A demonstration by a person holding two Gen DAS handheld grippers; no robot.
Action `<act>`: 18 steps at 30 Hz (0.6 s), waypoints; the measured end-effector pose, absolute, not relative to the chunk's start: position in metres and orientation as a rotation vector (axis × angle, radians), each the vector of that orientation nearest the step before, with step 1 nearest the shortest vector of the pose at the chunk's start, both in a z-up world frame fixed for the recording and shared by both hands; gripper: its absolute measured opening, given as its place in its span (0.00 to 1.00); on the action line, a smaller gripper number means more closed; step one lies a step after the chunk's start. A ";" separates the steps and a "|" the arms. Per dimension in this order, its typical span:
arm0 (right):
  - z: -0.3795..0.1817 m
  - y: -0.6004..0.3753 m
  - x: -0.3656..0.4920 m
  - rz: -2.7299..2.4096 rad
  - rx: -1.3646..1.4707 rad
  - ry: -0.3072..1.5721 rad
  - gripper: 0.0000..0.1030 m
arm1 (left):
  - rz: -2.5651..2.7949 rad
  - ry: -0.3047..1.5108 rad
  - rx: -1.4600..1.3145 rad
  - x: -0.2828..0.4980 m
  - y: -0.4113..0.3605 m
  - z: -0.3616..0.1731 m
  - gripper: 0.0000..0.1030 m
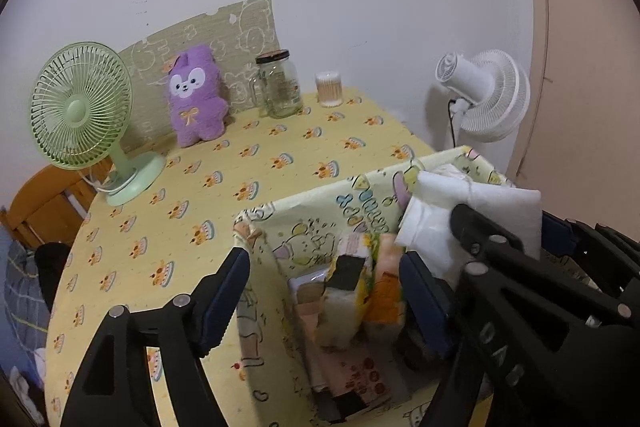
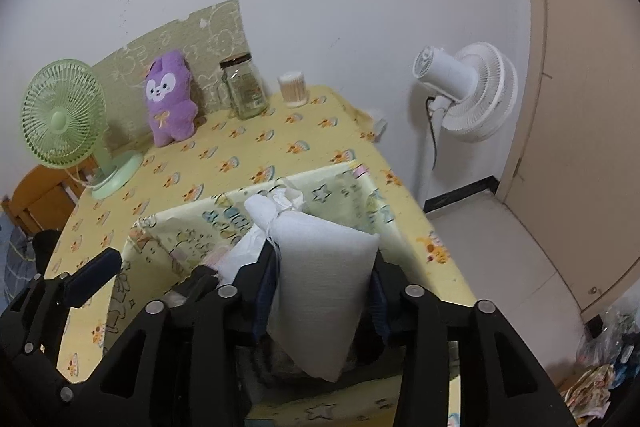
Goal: Organize soft objects
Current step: 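Lower the tissue pack and towel into the box and open both grippers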
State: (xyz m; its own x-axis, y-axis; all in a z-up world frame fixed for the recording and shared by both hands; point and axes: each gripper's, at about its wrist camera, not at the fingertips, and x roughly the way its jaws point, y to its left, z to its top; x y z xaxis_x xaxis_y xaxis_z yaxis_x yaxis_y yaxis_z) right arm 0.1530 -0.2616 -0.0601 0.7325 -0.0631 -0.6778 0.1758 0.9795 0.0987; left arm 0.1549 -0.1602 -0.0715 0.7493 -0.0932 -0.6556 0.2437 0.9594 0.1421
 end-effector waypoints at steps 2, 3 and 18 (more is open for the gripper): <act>-0.063 -0.261 0.153 -0.116 0.184 0.741 0.54 | -0.188 0.708 0.225 0.154 -0.158 -0.072 0.77; -0.064 -0.260 0.153 -0.107 0.190 0.744 0.55 | -0.182 0.707 0.231 0.153 -0.157 -0.072 0.77; -0.058 -0.254 0.141 -0.102 0.156 0.715 0.98 | -0.201 0.697 0.219 0.140 -0.154 -0.069 0.88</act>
